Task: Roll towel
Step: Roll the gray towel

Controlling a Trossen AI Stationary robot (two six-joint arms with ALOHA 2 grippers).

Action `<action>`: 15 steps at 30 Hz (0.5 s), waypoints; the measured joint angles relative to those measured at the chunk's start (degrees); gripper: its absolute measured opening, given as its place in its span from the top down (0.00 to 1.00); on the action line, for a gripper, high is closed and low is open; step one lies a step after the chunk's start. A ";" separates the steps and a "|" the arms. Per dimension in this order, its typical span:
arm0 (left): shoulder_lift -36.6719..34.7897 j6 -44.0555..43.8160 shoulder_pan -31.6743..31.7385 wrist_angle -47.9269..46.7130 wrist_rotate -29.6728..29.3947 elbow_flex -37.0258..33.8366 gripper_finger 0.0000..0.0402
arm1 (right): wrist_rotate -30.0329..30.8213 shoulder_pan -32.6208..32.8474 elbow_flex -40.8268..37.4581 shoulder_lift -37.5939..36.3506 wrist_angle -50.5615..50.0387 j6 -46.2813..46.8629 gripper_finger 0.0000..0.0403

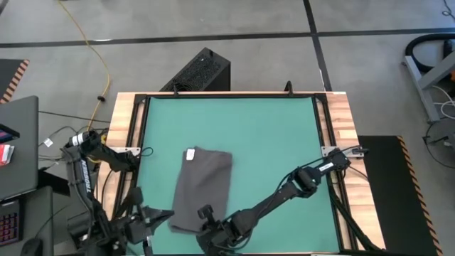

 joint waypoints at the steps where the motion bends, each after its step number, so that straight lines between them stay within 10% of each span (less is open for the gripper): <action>1: 0.00 -2.19 0.38 -1.11 2.95 -0.47 1.00 | -0.97 0.26 0.00 0.00 -0.92 -0.28 0.94; 8: 0.05 -2.93 2.23 9.90 23.55 -11.80 1.00 | -2.34 1.08 0.00 0.01 -7.33 2.71 0.94; 15: 0.11 2.95 2.20 34.57 24.61 -23.02 1.00 | -1.28 1.14 0.00 0.04 -7.95 4.05 0.95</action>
